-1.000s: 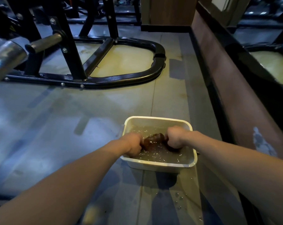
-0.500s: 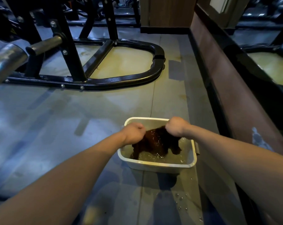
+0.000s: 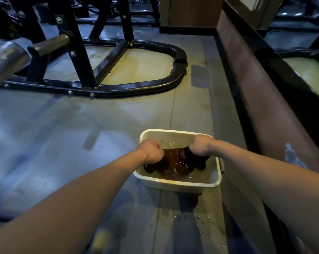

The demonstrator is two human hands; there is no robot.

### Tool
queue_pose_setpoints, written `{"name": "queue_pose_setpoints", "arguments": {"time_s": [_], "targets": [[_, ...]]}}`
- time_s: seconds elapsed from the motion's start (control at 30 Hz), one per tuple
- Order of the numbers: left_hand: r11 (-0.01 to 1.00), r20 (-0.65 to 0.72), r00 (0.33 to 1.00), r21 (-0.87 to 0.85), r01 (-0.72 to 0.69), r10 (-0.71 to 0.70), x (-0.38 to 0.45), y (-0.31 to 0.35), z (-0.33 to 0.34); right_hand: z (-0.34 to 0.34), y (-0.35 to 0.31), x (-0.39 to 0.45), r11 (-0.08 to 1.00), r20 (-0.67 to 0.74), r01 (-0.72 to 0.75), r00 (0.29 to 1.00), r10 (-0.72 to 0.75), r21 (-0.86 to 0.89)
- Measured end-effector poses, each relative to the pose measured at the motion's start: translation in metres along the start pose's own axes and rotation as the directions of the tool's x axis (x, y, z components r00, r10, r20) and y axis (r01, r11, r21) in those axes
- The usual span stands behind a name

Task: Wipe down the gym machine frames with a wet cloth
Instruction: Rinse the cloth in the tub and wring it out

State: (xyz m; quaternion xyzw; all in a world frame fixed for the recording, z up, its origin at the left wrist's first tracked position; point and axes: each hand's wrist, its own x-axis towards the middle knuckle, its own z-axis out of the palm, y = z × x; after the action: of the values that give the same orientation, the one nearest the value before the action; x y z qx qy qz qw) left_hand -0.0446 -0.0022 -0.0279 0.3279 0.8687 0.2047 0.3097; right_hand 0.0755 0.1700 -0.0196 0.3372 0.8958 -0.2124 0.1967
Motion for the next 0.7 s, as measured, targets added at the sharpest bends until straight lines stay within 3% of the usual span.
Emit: {"name": "queue_pose_setpoints", "arguments": {"time_s": [0.13,0.3,0.37,0.43,0.53,0.6,0.7], "targets": [[0.988,0.120,0.993,0.155,-0.014,-0.005,0.002,-0.002,0.016,0.019,-0.002,-0.001,0.980,0.192,0.040,0.981,-0.002,-0.194],[0.894,0.309,0.951,0.433,-0.117,-0.025,0.001,-0.011,0.023,0.037,-0.004,-0.001,0.939,0.262,0.060,0.965,0.032,-0.338],[0.885,0.330,0.944,0.443,-0.140,-0.016,0.000,-0.012,0.020,0.038,-0.006,-0.001,0.944,0.265,0.056,0.964,0.034,-0.325],[0.938,0.288,0.958,0.332,-0.099,-0.001,0.003,-0.012,0.015,0.032,-0.007,-0.001,0.952,0.228,0.057,0.973,0.013,-0.300],[0.995,0.113,0.993,0.084,-0.051,0.042,0.003,-0.008,0.004,0.014,-0.004,-0.001,0.985,0.066,0.038,0.997,-0.027,-0.166],[0.997,0.033,0.997,-0.049,-0.063,0.065,-0.001,-0.002,-0.001,0.003,-0.003,-0.001,0.999,-0.063,0.021,0.998,-0.023,-0.025],[0.963,-0.092,0.990,-0.241,-0.124,0.105,-0.008,0.010,-0.008,-0.012,-0.010,-0.008,0.998,-0.136,0.021,0.991,-0.012,0.059]]}}
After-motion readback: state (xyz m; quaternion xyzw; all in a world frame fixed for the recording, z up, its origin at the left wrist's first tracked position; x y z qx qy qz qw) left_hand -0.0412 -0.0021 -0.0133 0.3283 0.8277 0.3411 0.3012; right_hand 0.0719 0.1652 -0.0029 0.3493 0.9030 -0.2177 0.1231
